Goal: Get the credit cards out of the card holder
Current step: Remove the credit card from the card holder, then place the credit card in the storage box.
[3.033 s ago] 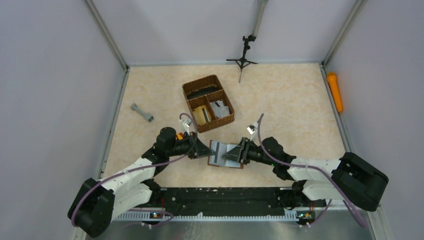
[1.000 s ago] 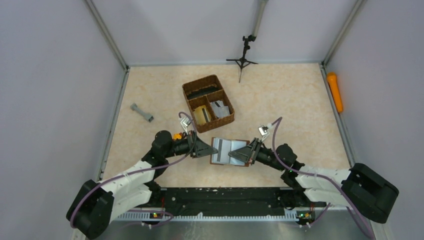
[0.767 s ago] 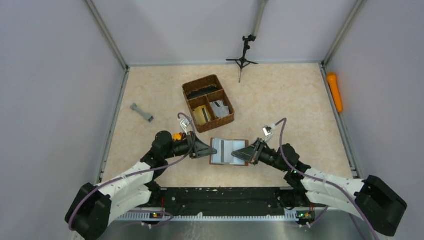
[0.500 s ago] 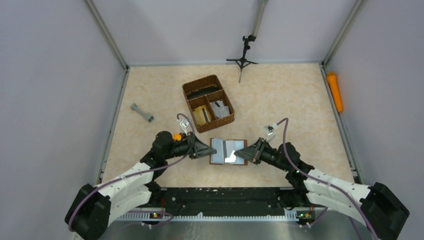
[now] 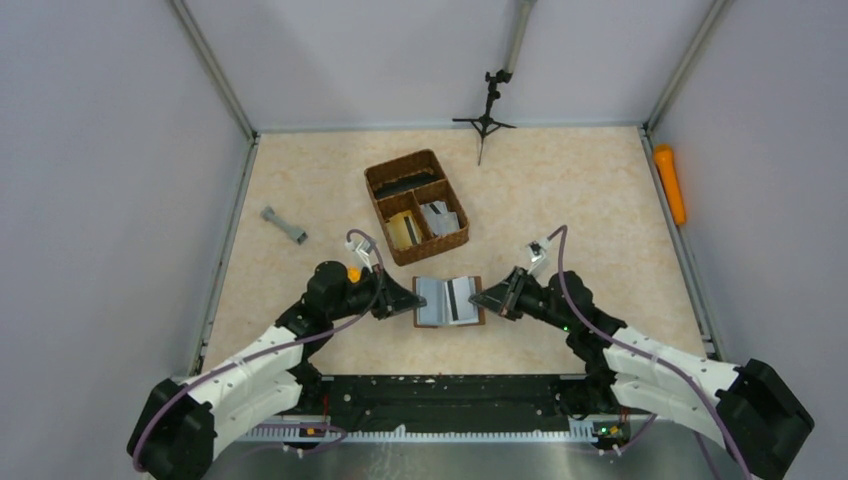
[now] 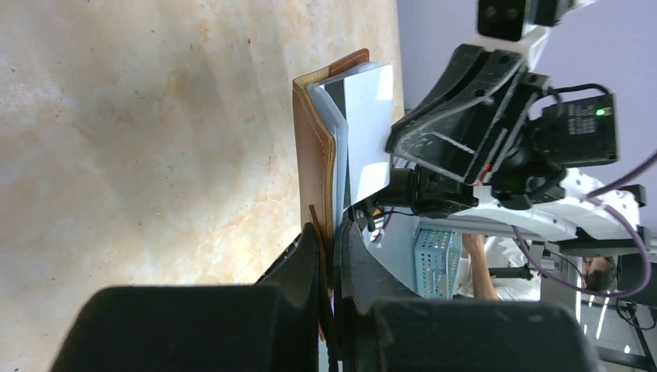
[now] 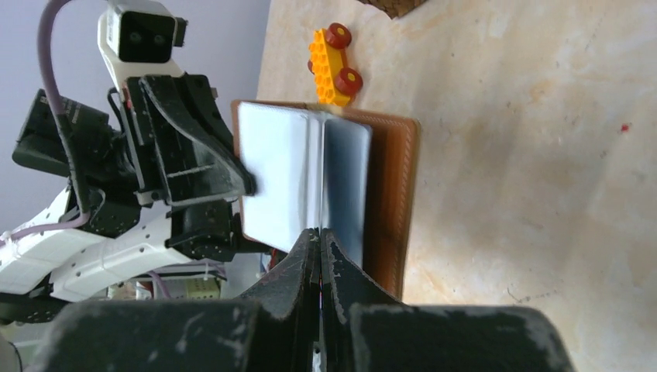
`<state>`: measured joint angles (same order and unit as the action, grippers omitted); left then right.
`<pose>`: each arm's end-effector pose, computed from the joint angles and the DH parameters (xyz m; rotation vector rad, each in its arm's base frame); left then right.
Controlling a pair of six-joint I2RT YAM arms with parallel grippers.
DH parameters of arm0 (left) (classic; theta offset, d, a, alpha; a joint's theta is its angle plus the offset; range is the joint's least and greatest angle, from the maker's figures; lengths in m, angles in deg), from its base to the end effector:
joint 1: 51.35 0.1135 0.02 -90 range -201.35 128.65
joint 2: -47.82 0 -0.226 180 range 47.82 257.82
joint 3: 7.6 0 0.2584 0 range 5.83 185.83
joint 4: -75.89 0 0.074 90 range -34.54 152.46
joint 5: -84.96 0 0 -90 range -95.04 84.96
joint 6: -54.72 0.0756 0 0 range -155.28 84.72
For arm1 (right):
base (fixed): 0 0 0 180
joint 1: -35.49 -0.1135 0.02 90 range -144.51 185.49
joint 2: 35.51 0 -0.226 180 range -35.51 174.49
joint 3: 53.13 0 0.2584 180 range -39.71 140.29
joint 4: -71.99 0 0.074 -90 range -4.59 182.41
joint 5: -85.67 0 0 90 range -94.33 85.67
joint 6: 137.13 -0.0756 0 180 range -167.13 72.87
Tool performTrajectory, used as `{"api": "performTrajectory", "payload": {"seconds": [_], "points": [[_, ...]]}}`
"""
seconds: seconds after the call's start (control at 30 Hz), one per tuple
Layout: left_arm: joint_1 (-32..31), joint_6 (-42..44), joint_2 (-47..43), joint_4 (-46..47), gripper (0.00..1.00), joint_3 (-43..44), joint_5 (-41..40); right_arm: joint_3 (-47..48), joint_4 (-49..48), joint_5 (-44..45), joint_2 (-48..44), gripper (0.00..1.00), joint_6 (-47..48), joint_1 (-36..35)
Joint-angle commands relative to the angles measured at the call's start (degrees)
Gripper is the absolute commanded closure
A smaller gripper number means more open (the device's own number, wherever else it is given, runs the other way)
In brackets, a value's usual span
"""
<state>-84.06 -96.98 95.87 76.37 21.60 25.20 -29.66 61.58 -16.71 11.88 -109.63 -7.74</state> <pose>0.1861 -0.1648 0.1542 -0.1326 2.1919 -1.5369 0.1688 0.1810 0.1405 0.1719 2.0689 1.4352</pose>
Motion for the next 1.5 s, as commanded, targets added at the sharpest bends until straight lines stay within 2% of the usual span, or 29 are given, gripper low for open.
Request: {"api": "performTrajectory", "payload": {"seconds": [0.0, 0.23, 0.47, 0.63, 0.77, 1.0, 1.47], "points": [[0.2, 0.6, 1.4, 3.1, 1.0, 1.8, -0.3, 8.2, 1.8, -4.0, 4.4, 1.0, 6.4, 1.6], [0.2, 3.7, 1.7, -3.7, 1.0, 4.7, -3.6, 15.0, 4.1, -8.1, 11.6, 1.0, 10.4, 4.2], [0.3, 5.4, 1.7, -6.5, 1.0, 5.1, -5.1, 19.0, 6.5, -11.0, 15.8, 1.0, 13.1, 5.8], [0.3, 6.5, 4.1, -6.7, 1.0, 5.2, -3.6, 27.0, 12.3, -12.0, 19.5, 1.0, 17.4, 8.1], [0.3, 7.2, 4.2, -7.5, 1.0, 5.1, -3.9, 30.5, 12.1, -14.1, 23.3, 1.0, 18.0, 10.5], [0.3, 8.0, 4.9, -7.9, 1.0, 5.0, -4.1, 40.3, 11.4, -17.5, 33.3, 1.0, 19.0, 14.6], [0.3, 11.1, 4.3, -11.3, 1.0, 5.5, -3.5, 59.5, 13.0, -17.8, 55.8, 1.0, 21.9, 18.0]]}}
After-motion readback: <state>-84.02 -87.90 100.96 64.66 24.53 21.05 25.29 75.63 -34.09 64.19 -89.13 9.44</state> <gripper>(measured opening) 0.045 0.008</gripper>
